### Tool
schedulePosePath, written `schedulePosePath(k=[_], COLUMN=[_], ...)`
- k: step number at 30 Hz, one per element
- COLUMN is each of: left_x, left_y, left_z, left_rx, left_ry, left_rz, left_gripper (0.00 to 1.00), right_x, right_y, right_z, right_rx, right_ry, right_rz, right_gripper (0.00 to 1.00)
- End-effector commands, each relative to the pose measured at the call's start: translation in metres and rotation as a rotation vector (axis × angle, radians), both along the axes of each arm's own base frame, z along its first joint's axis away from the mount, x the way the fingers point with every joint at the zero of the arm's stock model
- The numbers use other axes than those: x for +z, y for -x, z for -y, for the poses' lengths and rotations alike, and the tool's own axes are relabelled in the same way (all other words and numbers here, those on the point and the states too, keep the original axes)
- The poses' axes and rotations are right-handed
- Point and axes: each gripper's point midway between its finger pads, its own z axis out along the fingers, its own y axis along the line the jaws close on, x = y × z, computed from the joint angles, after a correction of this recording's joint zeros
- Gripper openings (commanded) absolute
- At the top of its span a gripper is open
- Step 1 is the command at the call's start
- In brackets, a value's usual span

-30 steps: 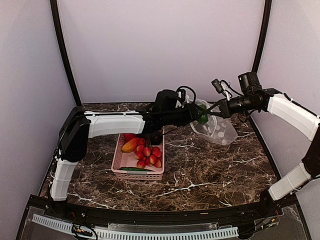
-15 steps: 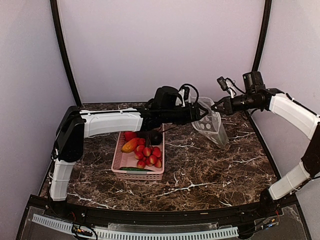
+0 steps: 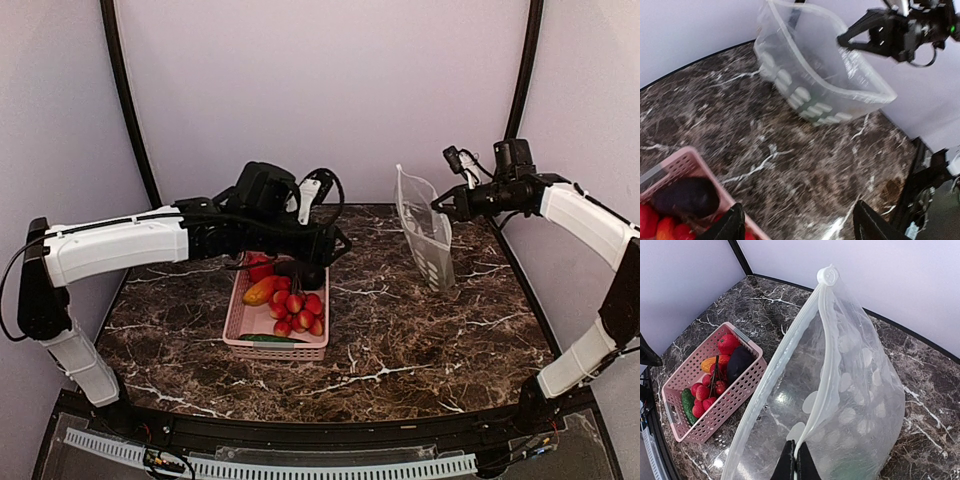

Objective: Place the food in the zip-top bag and seal the zipper
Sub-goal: Place the fake fruit in the zipper food storage bag, then pick up the fake fruit from the bin.

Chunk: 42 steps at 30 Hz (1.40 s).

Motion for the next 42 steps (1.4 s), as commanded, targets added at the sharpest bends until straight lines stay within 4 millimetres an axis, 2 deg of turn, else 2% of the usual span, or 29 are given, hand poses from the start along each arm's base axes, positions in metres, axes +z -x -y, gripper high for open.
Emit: schedulePosePath(k=[1, 4, 5, 6, 7, 8, 11, 13, 15, 20, 30, 36, 42], left_x=[-0.065, -0.088, -0.085, -0.095, -0.094, -0.101, -0.111, -0.118, -0.122, -0.133, -0.155, -0.174, -0.185], left_y=[0.011, 0.024, 0.026, 0.030, 0.031, 0.032, 0.024, 0.019, 0.016, 0.000, -0.019, -0.022, -0.025], left_z=[-0.077, -0.109, -0.116, -0.126, -0.133, -0.144, -0.176, -0.192, -0.198, -0.203, -0.186, -0.184, -0.178], left_rx=[0.097, 0.100, 0.100, 0.105, 0.107, 0.117, 0.156, 0.148, 0.131, 0.090, -0.050, -0.116, -0.138], left_ry=[-0.366, -0.486, -0.495, -0.537, -0.552, -0.597, -0.706, -0.751, -0.767, -0.822, -0.871, -0.929, -0.925], left_rz=[0.007, 0.001, 0.013, 0.005, 0.013, 0.005, -0.016, -0.051, -0.067, -0.054, -0.115, -0.152, -0.165], left_gripper=[0.74, 0.74, 0.74, 0.74, 0.74, 0.74, 0.71, 0.69, 0.67, 0.64, 0.58, 0.49, 0.48], right_x=[0.003, -0.005, -0.006, -0.009, -0.010, -0.012, -0.016, -0.017, -0.020, -0.017, -0.021, -0.023, -0.024], right_y=[0.002, 0.011, 0.014, 0.016, 0.019, 0.021, 0.024, 0.026, 0.028, 0.030, 0.033, 0.032, 0.032], right_z=[-0.002, -0.001, 0.000, 0.000, 0.000, 0.000, 0.000, 0.001, 0.003, 0.008, 0.012, 0.013, 0.013], right_rx=[0.032, 0.044, 0.046, 0.049, 0.052, 0.054, 0.058, 0.063, 0.058, 0.043, 0.044, 0.043, 0.045], right_ry=[0.000, 0.005, 0.005, 0.005, 0.005, 0.004, 0.003, 0.007, 0.013, 0.004, -0.024, -0.017, -0.015], right_rz=[0.069, 0.084, 0.093, 0.097, 0.102, 0.106, 0.108, 0.114, 0.122, 0.144, 0.139, 0.143, 0.140], right_gripper=[0.00, 0.00, 0.00, 0.00, 0.00, 0.00, 0.00, 0.00, 0.00, 0.00, 0.00, 0.00, 0.00])
